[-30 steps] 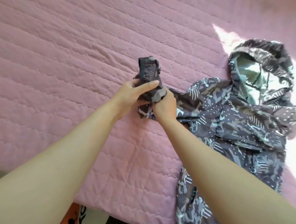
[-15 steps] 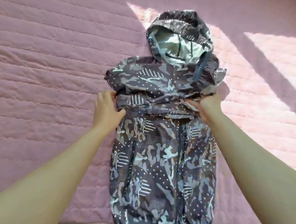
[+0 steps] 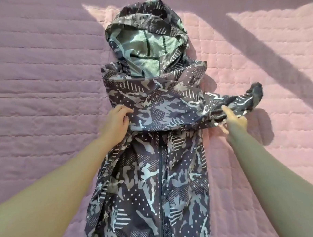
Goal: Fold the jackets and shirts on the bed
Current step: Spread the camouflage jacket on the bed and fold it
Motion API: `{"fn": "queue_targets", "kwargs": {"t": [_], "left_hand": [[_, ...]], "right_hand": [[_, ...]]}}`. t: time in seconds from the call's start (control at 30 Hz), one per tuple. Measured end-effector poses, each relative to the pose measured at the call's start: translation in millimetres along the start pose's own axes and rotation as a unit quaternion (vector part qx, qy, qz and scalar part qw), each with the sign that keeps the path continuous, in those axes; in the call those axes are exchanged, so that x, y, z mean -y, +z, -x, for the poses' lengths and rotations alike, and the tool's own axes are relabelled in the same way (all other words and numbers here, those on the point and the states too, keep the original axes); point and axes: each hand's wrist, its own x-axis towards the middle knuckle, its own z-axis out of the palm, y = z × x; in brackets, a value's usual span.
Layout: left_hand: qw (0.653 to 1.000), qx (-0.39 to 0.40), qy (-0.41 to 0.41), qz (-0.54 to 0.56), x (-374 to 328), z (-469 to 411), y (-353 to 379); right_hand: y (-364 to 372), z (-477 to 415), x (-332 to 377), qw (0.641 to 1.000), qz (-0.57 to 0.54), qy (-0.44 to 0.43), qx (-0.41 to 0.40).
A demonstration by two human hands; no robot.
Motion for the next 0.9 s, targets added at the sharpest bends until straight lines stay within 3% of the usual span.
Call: {"fn": "queue_targets", "kwargs": {"t": [0.17, 0.23, 0.33, 0.47, 0.57, 0.67, 0.77, 0.9], "left_hand": [[0.987, -0.145, -0.04, -0.063, -7, -41, -20], [0.982, -0.156, -0.057, -0.093, -10, -57, -34], [0.99, -0.07, -0.08, -0.096, 10, -90, -49], [0.983, 0.105, -0.04, -0.144, 34, -128, -63], [0.977, 0.124, -0.086, -0.152, 36, -142, -76], [0.962, 0.159, -0.105, -0.198, 39, -149, -82], [0.955, 0.173, -0.106, -0.215, 39, -153, -86], [0.98, 0.11, -0.166, 0.018, 26, -155, -78]], "right_hand": [[9, -26, -25, 0.989, 0.012, 0.125, 0.082], [12, -29, -24, 0.989, -0.029, 0.137, 0.044], [4, -43, -23, 0.99, -0.038, 0.115, -0.073], [-18, -56, -24, 0.984, -0.106, 0.14, -0.033], [-20, -48, -22, 0.976, -0.124, 0.172, 0.055], [-22, -45, -23, 0.977, -0.04, 0.155, 0.142], [-32, -55, -25, 0.979, -0.015, 0.148, 0.14], [-47, -67, -39, 0.983, 0.125, 0.109, 0.075]]}}
